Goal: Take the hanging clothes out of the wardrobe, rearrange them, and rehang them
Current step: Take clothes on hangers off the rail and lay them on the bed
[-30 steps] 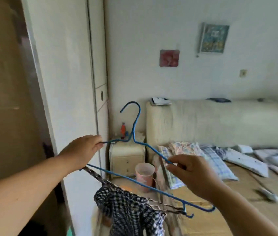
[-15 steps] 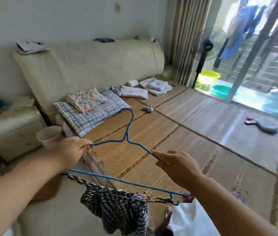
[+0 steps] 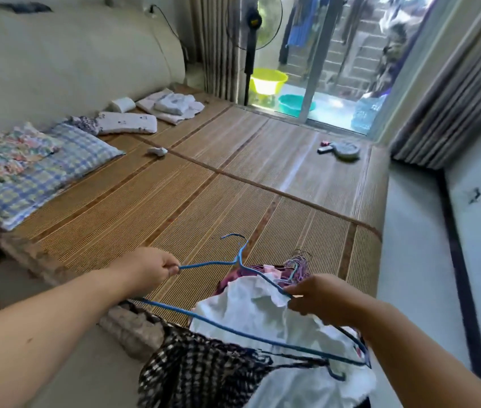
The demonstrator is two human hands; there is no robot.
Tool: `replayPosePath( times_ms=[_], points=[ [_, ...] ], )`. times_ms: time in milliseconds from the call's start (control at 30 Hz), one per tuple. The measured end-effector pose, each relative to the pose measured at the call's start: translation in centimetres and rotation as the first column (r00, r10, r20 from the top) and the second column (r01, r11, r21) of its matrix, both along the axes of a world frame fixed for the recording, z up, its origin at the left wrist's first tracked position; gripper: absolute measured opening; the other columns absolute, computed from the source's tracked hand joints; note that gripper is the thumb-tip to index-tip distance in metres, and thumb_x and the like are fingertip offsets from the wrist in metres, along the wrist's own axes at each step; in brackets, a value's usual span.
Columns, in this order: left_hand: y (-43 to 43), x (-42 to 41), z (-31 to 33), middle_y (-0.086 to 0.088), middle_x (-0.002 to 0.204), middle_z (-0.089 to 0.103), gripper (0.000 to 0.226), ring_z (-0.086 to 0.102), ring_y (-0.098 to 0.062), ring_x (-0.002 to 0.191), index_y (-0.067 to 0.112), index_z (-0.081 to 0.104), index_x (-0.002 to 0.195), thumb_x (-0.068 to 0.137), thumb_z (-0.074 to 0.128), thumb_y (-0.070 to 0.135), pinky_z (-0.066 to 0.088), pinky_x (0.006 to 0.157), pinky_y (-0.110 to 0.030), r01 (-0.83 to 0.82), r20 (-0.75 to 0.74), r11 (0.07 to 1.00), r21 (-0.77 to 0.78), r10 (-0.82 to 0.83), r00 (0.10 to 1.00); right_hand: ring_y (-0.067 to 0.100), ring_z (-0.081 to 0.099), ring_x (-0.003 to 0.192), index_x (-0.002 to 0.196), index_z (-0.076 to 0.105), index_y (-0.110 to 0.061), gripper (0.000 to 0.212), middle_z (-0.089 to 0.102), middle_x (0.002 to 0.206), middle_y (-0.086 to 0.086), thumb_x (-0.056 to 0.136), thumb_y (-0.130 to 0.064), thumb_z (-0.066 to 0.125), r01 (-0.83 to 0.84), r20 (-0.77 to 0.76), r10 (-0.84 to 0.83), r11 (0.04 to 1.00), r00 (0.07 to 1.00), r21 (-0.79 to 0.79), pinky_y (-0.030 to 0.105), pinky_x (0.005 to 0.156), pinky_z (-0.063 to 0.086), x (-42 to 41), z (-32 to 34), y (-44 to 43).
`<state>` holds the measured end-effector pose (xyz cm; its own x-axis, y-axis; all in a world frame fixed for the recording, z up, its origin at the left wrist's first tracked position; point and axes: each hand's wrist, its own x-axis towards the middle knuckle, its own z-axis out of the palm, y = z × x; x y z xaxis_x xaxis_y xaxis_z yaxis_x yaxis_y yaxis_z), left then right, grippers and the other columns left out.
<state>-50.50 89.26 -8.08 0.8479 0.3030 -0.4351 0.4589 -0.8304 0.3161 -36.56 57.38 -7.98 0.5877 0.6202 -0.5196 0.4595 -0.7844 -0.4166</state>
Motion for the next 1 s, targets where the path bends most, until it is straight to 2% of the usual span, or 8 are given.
replayPosePath(
  times_ms=[167, 233, 300, 400, 500, 667, 833, 1000],
  points=[
    [-8.0, 5.5, -3.9, 0.011, 0.086, 0.067, 0.021, 0.062, -0.015, 0.081, 0.037, 0.064, 0.100, 0.097, 0.044, 0.039, 0.052, 0.074, -0.034, 0.049, 0.038, 0.998, -0.048, -0.047, 0.998, 0.014, 0.062, 0.095, 0.123, 0.057, -0.047, 0.033, 0.069, 0.107, -0.004, 0.090, -0.046, 0.057, 0.082, 0.138, -0.075, 0.996, 0.988, -0.046, 0.021, 0.073, 0.041, 2.7, -3.3, -7.8],
    [-10.3, 7.4, -5.8, 0.012, 0.082, 0.064, 0.021, 0.060, -0.014, 0.075, 0.040, 0.063, 0.097, 0.097, 0.042, 0.037, 0.048, 0.064, -0.032, 0.078, 0.032, 0.996, -0.052, -0.076, 0.997, 0.017, 0.061, 0.100, 0.122, 0.056, -0.050, 0.032, 0.068, 0.109, -0.003, 0.090, -0.046, 0.055, 0.152, 0.166, -0.140, 0.987, 0.976, -0.061, 0.021, 0.071, 0.038, 3.7, -5.2, -10.1],
    [-11.9, 9.4, -7.9, 0.012, 0.085, 0.062, 0.021, 0.056, -0.012, 0.073, 0.042, 0.062, 0.098, 0.096, 0.041, 0.037, 0.040, 0.059, -0.029, 0.093, 0.024, 0.995, -0.040, -0.092, 0.995, 0.020, 0.063, 0.093, 0.123, 0.052, -0.054, 0.032, 0.068, 0.104, -0.002, 0.092, -0.045, 0.052, 0.181, 0.208, -0.163, 0.981, 0.964, -0.069, 0.025, 0.067, 0.039, 4.6, -7.4, -11.8],
    [-13.1, 12.3, -11.1, 0.012, 0.078, 0.058, 0.021, 0.053, -0.012, 0.071, 0.039, 0.061, 0.092, 0.096, 0.040, 0.041, 0.037, 0.064, -0.031, 0.076, 0.033, 0.997, -0.014, -0.076, 0.997, 0.023, 0.063, 0.087, 0.124, 0.047, -0.059, 0.033, 0.066, 0.099, -0.001, 0.095, -0.042, 0.046, 0.254, 0.265, -0.225, 0.964, 0.938, -0.082, 0.028, 0.063, 0.040, 5.9, -11.0, -12.8],
    [-13.2, 15.7, -15.1, 0.012, 0.080, 0.057, 0.024, 0.056, -0.016, 0.078, 0.035, 0.063, 0.094, 0.095, 0.041, 0.042, 0.044, 0.070, -0.034, 0.061, 0.023, 0.998, -0.011, -0.061, 0.998, 0.023, 0.061, 0.094, 0.128, 0.042, -0.059, 0.039, 0.064, 0.109, -0.002, 0.098, -0.035, 0.042, 0.370, 0.263, -0.333, 0.923, 0.905, -0.103, 0.029, 0.065, 0.040, 7.3, -15.8, -12.5],
    [-11.9, 20.4, -22.4, 0.004, 0.092, 0.050, 0.028, 0.052, -0.023, 0.091, 0.035, 0.063, 0.104, 0.095, 0.038, 0.044, 0.040, 0.085, -0.041, 0.066, -0.029, 0.995, 0.078, -0.064, 0.998, 0.026, 0.058, 0.098, 0.139, 0.041, -0.040, 0.054, 0.060, 0.114, 0.006, 0.094, -0.010, 0.040, 0.466, 0.163, -0.446, 0.877, 0.880, -0.118, 0.034, 0.079, 0.048, 8.6, -23.7, -10.9],
    [-11.1, 22.5, -28.8, -0.002, 0.111, 0.057, 0.029, 0.051, -0.028, 0.106, 0.037, 0.061, 0.111, 0.095, 0.038, 0.042, 0.033, 0.099, -0.052, 0.091, -0.141, 0.992, 0.090, -0.078, 0.987, 0.026, 0.049, 0.122, 0.144, 0.034, -0.031, 0.056, 0.050, 0.138, 0.005, 0.092, -0.016, 0.047, 0.597, 0.069, -0.593, 0.793, 0.802, -0.124, 0.033, 0.101, 0.039, 9.6, -30.3, -9.7],
    [-11.6, 21.4, -31.8, -0.002, 0.127, 0.058, 0.040, 0.052, -0.029, 0.117, 0.041, 0.052, 0.127, 0.087, 0.048, 0.040, 0.039, 0.095, -0.041, 0.120, -0.198, 0.993, -0.015, -0.120, 0.973, 0.027, 0.042, 0.129, 0.148, 0.026, -0.026, 0.067, 0.040, 0.146, 0.009, 0.088, -0.023, 0.056, 0.621, -0.031, -0.633, 0.767, 0.773, -0.164, 0.034, 0.105, 0.036, 9.2, -32.5, -9.0]
  ],
)
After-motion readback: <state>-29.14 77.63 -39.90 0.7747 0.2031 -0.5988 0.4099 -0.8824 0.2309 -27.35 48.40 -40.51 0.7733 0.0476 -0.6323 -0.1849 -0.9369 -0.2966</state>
